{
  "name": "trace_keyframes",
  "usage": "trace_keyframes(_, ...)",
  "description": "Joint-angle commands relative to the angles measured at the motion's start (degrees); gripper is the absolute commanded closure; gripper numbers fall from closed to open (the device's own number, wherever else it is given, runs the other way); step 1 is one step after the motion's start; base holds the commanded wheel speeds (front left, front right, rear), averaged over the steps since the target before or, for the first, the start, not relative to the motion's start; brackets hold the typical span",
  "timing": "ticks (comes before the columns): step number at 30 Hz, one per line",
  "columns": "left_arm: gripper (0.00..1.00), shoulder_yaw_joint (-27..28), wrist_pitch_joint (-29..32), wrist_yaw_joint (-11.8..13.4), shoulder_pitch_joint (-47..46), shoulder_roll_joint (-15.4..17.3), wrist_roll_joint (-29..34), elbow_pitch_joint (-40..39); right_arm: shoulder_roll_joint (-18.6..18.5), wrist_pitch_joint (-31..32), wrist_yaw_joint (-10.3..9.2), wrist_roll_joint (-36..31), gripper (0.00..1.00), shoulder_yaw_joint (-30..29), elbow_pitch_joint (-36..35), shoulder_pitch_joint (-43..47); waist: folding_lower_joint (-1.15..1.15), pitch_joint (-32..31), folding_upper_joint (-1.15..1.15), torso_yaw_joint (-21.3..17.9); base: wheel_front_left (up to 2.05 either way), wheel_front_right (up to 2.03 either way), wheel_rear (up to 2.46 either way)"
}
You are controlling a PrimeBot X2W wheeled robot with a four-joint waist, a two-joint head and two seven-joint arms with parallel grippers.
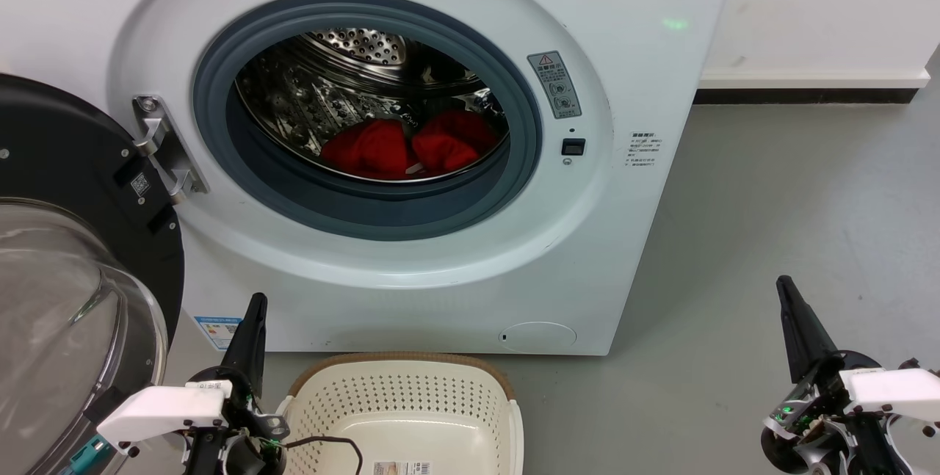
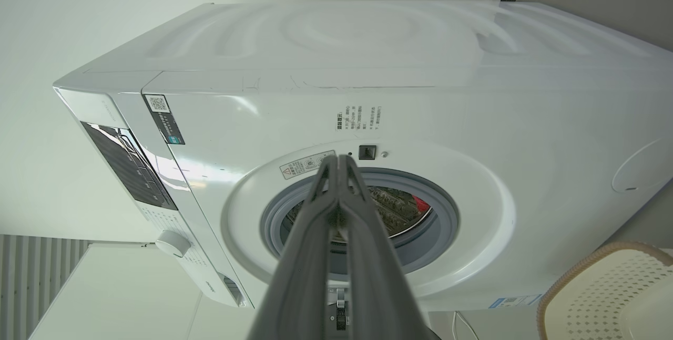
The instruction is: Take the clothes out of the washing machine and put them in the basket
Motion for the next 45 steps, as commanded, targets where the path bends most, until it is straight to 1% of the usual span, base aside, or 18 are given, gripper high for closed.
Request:
trace_keyframes(1, 1.00, 0.2, 0.1, -0.1, -0.3, -0.1, -0.1, 0.0, 0.2, 0.0, 0.00, 0.1, 1.00, 0.0, 0.1, -0.7, 0.00, 0.0, 0.00, 0.0, 0.00, 0.00, 0.00)
trace_keyframes(39, 1.00, 0.2, 0.1, -0.1, -0.3, -0.1, -0.1, 0.0, 0.2, 0.0, 0.00, 0.1, 1.00, 0.0, 0.1, -0.7, 0.00, 0.0, 0.00, 0.0, 0.00, 0.00, 0.00)
trace_keyframes(40, 0.00, 0.0, 0.0, 0.0, 0.0, 0.0, 0.0, 0.0, 0.0, 0.0, 0.00, 0.0, 0.00, 0.0, 0.0, 0.0, 0.00, 0.0, 0.00, 0.0, 0.00, 0.00, 0.00)
trace_keyframes(42, 0.00, -0.1, -0.1, 0.0, 0.5, -0.1, 0.0, 0.8, 0.1, 0.0, 0.00, 0.0, 0.00, 0.0, 0.7, 0.5, 0.00, 0.0, 0.00, 0.0, 0.00, 0.00, 0.00)
trace_keyframes(43, 1.00, -0.2, -0.2, 0.0, 1.0, -0.1, 0.0, 1.2, 0.1, -0.1, 0.00, 0.0, 1.00, 0.1, 1.2, 0.9, 0.00, 0.0, 0.00, 0.0, 0.00, 0.00, 0.00)
trace_keyframes(44, 0.00, -0.3, -0.4, 0.0, 1.2, -0.1, 0.2, 1.2, 0.1, -0.3, 0.00, -0.1, 0.00, 0.2, 1.2, 1.1, 0.00, 0.0, 0.00, 0.0, 0.00, 0.00, 0.00)
trace_keyframes(45, 0.00, -0.3, -0.7, 0.0, 1.3, -0.1, 0.3, 1.1, 0.1, -0.6, 0.00, -0.2, 0.00, 0.3, 1.1, 1.2, 0.00, 0.0, 0.00, 0.0, 0.00, 0.00, 0.00)
